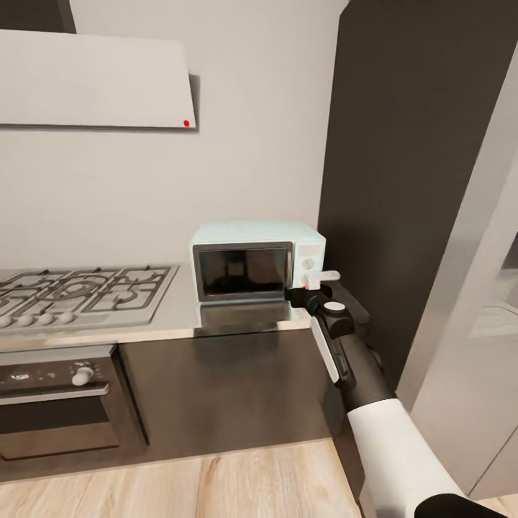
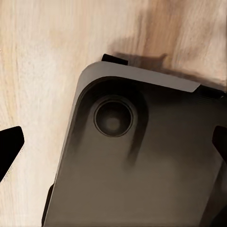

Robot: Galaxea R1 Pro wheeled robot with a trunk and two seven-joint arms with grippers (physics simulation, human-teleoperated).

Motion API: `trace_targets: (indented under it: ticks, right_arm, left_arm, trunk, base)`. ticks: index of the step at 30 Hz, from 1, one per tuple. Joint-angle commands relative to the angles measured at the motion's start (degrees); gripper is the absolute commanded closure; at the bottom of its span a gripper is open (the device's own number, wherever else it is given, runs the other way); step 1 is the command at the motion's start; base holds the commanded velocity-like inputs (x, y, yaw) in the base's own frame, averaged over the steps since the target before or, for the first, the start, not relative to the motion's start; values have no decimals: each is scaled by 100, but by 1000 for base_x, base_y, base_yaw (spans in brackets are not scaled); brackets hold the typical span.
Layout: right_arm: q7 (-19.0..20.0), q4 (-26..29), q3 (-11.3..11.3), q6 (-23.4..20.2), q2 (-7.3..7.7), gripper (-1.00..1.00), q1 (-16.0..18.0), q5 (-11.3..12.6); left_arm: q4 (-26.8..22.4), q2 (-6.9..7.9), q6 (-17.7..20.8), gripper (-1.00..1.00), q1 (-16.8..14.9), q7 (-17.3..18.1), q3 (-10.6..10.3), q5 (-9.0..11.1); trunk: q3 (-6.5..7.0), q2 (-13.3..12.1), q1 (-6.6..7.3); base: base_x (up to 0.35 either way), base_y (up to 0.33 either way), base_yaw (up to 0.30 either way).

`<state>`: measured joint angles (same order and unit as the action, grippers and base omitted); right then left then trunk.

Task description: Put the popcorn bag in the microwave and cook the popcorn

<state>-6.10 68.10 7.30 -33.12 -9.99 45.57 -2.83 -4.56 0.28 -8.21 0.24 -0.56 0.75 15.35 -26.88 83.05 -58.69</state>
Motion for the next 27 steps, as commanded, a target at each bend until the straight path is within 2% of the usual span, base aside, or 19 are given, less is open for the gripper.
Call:
trace_targets:
  ticks: [1,3,5,6,9,18,19,21,23,27]
  right_arm:
    - [-12,-8,12,-36,0,-100,4,-27]
    - [0,-25,14,-36,0,-100,4,-23]
    - [18,-31,16,-37,0,-100,4,-23]
    - [25,-33,15,-37,0,-100,4,-21]
    - [16,-34,9,-37,0,-100,4,-26]
    - [-4,22,-39,-28,0,-100,4,-50]
    - [-9,23,-38,-26,26,-100,4,-34]
    - [10,20,-36,-15,169,-100,5,-7]
    - [-3,17,-29,22,224,-100,4,-23]
    - [-10,18,-27,51,233,-100,4,-27]
  left_arm:
    - [-10,2,-5,-100,3,-6,5,12]
    - [-10,5,-5,-100,3,-6,5,29]
    - [-10,6,-5,-100,3,-6,8,196]
    - [-8,7,-5,-100,3,-6,11,465]
    - [6,7,-12,-100,3,1,4,968]
    - [8,-2,-23,-100,3,3,-40,1010]
    - [8,-2,-23,-100,3,3,-39,1009]
    - [8,-6,-23,-100,3,3,-39,1008]
    - [8,-3,-21,-100,3,3,-37,1006]
    - [10,-1,-17,-100,3,3,-50,999]
  trunk:
    - [-5,2,-3]
    - [-5,2,-3]
    - [-5,2,-3]
    - [-5,2,-3]
    - [-5,2,-3]
    - [-5,2,-3]
    - [-5,2,-3]
    - [-5,2,-3]
    - [-5,2,-3]
    - [-5,2,-3]
  base:
    - [312,116,0]
    - [280,180,0]
    - [186,257,0]
    - [86,301,0]
    - [26,201,0]
    - [1,6,0]
    - [0,0,0]
    - [0,0,0]
    - [0,0,0]
    - [39,0,0]
